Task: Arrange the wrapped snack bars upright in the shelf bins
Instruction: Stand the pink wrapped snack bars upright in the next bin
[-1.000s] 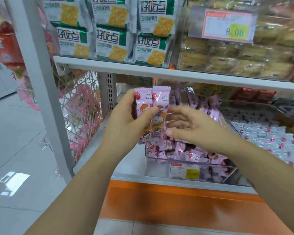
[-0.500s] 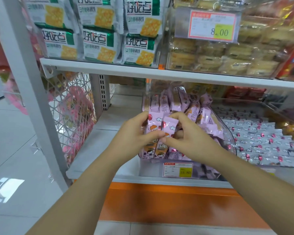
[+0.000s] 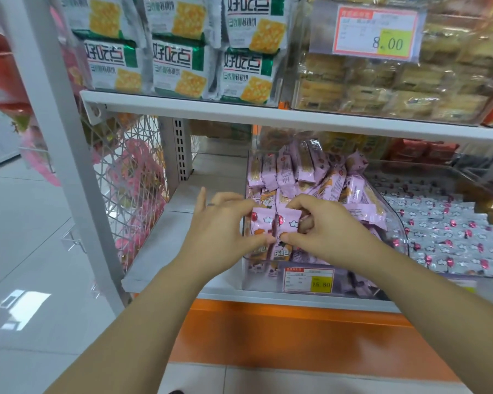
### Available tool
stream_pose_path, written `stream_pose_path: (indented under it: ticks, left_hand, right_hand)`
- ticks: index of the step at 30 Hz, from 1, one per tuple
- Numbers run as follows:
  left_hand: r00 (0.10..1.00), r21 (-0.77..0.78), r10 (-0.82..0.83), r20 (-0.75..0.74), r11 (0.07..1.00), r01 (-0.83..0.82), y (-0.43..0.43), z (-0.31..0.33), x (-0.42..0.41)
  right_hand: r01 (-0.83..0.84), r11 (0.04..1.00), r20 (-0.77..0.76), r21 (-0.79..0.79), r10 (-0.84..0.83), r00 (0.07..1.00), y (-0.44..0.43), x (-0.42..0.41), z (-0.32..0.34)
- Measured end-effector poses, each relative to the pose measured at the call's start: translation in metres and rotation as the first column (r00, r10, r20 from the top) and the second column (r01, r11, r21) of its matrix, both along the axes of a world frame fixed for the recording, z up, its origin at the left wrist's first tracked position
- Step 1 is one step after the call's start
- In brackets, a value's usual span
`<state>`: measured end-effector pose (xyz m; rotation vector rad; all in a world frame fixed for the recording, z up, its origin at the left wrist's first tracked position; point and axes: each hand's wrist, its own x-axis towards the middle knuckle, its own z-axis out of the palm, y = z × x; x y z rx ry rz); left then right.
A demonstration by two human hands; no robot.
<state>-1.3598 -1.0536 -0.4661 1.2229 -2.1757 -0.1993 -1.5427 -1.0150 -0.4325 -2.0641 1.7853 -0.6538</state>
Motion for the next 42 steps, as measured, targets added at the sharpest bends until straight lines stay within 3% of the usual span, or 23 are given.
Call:
stream_pose_path:
  ticks: [5,9,14,18,22,25,29,31,36,38,42]
  left_hand:
    - [0.915,-0.034,-0.028,0.402,0.998,0.046,0.001,0.008,-0.003]
    - [0.825,0.020,-0.035,0.564,0.999,0.028,0.001,0.013,-0.012]
    - [0.727,-0.036,0.029,0.686,0.999,-0.006,-0.004,0.010,-0.016]
    - [0.766,0.005,0.003,0.643,1.000,-0.008,-0.002,0.009,-0.017]
    - [0.853,0.034,-0.039,0.520,0.999,0.025,0.004,0.006,-0.013]
    - [0.868,0.044,-0.042,0.494,0.999,0.023,0.006,0.004,-0.013]
    - [0.883,0.049,-0.056,0.466,0.998,0.038,0.006,0.001,-0.011]
    - [0.894,0.055,-0.062,0.444,0.998,0.042,0.005,0.000,-0.010]
    - [0.909,0.066,-0.063,0.412,0.997,0.039,0.006,0.001,-0.011]
    - [0.916,0.077,-0.064,0.395,0.996,0.037,0.007,0.001,-0.011]
    - [0.923,0.095,-0.085,0.376,0.994,0.053,0.007,0.001,-0.012]
  right_hand:
    - [-0.027,0.998,-0.053,0.049,0.030,0.998,-0.004,0.002,-0.005]
    - [-0.036,0.997,-0.134,0.074,0.046,0.990,-0.008,0.006,-0.015]
    - [-0.035,0.996,-0.212,0.084,0.052,0.976,-0.010,0.009,-0.020]
    - [-0.063,0.990,-0.235,0.130,0.092,0.968,-0.010,0.007,-0.018]
    - [-0.176,0.956,-0.116,0.235,0.207,0.971,-0.009,-0.002,-0.011]
    - [-0.238,0.938,-0.140,0.253,0.279,0.950,-0.008,-0.007,-0.007]
    - [-0.192,0.960,-0.107,0.203,0.216,0.970,-0.004,-0.028,0.015]
    - [-0.146,0.972,-0.261,0.184,0.192,0.946,-0.001,-0.038,0.022]
    - [-0.112,0.966,-0.591,0.235,0.233,0.772,0.005,-0.038,0.009]
    - [-0.091,0.972,-0.580,0.215,0.202,0.789,0.004,-0.038,0.005]
    - [-0.083,0.975,-0.408,0.205,0.162,0.898,0.007,-0.032,-0.009]
